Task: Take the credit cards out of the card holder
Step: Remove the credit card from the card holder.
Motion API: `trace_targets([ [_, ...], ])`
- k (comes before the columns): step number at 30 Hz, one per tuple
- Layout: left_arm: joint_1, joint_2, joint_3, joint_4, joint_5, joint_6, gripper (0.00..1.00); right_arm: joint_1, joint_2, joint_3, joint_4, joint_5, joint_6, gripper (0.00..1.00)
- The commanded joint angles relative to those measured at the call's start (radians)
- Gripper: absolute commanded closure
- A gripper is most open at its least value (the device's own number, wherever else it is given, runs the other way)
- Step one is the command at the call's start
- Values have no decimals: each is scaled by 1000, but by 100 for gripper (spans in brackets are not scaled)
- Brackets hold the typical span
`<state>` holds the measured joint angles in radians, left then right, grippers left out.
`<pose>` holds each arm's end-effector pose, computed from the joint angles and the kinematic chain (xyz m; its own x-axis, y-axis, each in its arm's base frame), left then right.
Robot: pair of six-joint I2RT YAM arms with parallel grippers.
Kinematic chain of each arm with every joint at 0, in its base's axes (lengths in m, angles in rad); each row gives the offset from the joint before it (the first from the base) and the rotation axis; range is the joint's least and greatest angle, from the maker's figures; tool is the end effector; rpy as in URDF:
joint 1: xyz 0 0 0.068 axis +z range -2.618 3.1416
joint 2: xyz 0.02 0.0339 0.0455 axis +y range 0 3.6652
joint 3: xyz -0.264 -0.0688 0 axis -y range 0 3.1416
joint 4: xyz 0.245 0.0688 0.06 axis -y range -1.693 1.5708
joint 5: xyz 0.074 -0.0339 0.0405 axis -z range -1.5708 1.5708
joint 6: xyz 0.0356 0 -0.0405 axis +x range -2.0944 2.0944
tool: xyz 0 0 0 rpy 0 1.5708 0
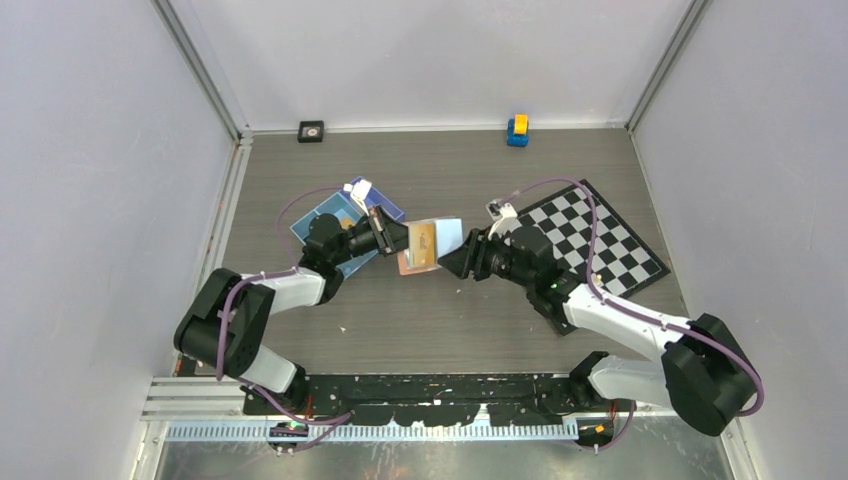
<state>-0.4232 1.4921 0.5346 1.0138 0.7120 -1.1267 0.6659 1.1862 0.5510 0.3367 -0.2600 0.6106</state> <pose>0.2550 -0.1404 0.2165 -0.7958 -0.3913 -0.4622 0.4354 0.1606 -0.8858 0.1967 0.1662 0.2293 -0.6426 0.1998 -0.7397 -0.5148 0.6024 0.6099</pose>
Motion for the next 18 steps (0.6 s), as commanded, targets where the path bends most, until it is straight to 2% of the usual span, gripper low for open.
trace_targets([
  [1,-3,4,32,84,29,-13,100,0,-82,-20,97,55,8,52],
  [5,-4,11,32,85,29,-15,100,-1,-93,-28,106,51,12,62],
  [10,-4,29,34,114,36,-35,100,-2,-74,-12,93,45,17,84],
  [12,-3,37,34,121,36,-45,94,-3,-78,-12,81,74,18,89],
  [15,0,45,27,132,31,-58,77,-12,-96,-14,47,119,23,99],
  [18,12,44,12,154,19,-70,59,-16,-116,-24,47,139,26,100],
])
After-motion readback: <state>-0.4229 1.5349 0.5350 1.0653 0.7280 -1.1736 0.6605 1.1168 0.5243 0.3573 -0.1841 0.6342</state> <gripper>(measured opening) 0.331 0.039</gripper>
